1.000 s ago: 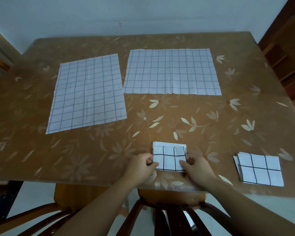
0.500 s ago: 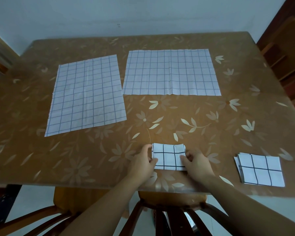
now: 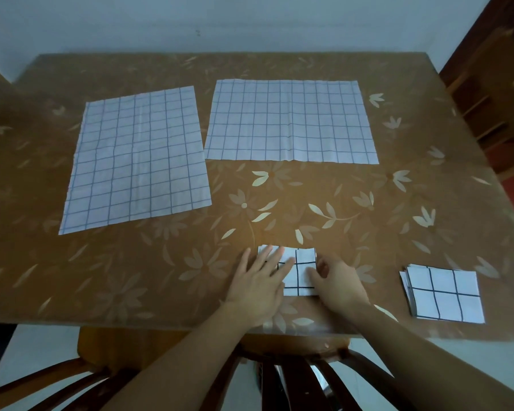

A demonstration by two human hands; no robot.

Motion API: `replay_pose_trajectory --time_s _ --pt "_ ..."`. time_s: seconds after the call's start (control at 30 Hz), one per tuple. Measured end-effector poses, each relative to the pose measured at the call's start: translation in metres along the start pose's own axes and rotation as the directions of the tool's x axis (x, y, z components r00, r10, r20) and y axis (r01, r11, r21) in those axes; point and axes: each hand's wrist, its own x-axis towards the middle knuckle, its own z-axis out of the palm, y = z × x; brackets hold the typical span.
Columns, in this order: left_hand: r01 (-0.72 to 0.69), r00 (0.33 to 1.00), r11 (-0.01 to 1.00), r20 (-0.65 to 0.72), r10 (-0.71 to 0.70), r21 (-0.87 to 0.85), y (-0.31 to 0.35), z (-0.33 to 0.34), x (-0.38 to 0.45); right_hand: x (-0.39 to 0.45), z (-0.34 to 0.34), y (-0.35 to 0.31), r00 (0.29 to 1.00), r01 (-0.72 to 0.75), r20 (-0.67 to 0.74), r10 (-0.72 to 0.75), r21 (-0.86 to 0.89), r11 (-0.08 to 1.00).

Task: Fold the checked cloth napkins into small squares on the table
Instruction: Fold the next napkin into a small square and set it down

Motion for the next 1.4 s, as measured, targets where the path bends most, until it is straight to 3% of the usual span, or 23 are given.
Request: replay_pose_trajectory --time_s 0.03,0.1,0.17,0.23,0.4,0.63,0.73,0.87,0.93,1.03,1.2,1.3,1.37,1.4 --pt "-0.002 1.0 1.0 0.004 0.001 0.01 -0.002 0.002 -0.001 -0.002 -0.001 0.002 0.991 0.081 -0.096 -0.097 -0.157 0.984" --pt "-0.012 1.0 1.0 0.019 0.012 0.015 -0.006 0.004 -0.001 -0.008 0.002 0.001 0.9 0.283 -0.231 -0.37 -0.337 0.898" --pt "-0.026 0.999 1.0 0.042 0.026 0.008 -0.01 0.004 0.001 -0.014 0.014 -0.005 0.768 0.492 -0.182 -0.615 -0.447 0.747" --pt "-0.047 0.996 0.999 0.082 0.047 0.006 -0.013 0.004 0.004 -0.018 0.03 -0.012 0.699 0.575 -0.066 -0.712 -0.539 0.615" --pt "-0.084 0.988 0.996 0.135 0.079 0.032 -0.025 0.0 0.01 -0.015 0.03 -0.004 0.778 0.556 0.033 -0.627 -0.5 0.664" --pt "-0.078 0.987 0.994 0.149 0.066 0.076 -0.049 -0.001 0.007 -0.017 0.005 0.031 0.864 0.447 0.018 -0.503 -0.485 0.751" --pt "-0.096 0.986 0.991 0.144 0.082 0.089 -0.051 -0.004 0.008 -0.017 0.008 0.024 0.928 0.335 0.008 -0.372 -0.452 0.827" --pt "-0.105 0.985 0.989 0.145 0.09 0.103 -0.047 -0.007 0.008 -0.018 0.009 0.012 0.994 0.039 -0.093 -0.051 -0.123 0.992" --pt "-0.096 0.986 0.991 0.146 0.082 0.097 -0.043 -0.008 0.005 -0.013 0.007 0.003 0.994 -0.084 -0.067 0.09 0.088 0.993" --pt "-0.093 0.988 0.992 0.13 0.081 0.084 -0.042 -0.009 0.004 -0.003 0.004 -0.008 0.975 -0.218 0.017 0.22 0.229 0.949" --pt "-0.041 0.991 0.999 0.13 0.043 -0.021 -0.037 -0.015 0.001 -0.006 0.005 -0.017 0.981 -0.19 0.104 0.167 0.277 0.942" --pt "0.007 0.999 0.975 0.053 0.005 -0.223 -0.027 -0.027 0.002 -0.017 -0.006 -0.02 0.992 -0.063 0.125 0.021 0.346 0.936" --pt "0.062 0.998 0.882 0.058 -0.039 -0.468 -0.019 -0.045 0.007 -0.022 -0.021 -0.022 0.967 0.059 0.214 -0.137 0.333 0.941" --pt "0.115 0.992 0.776 0.112 -0.057 -0.621 -0.017 -0.054 0.01 -0.023 -0.03 -0.022 0.948 0.098 0.257 -0.19 0.334 0.937"
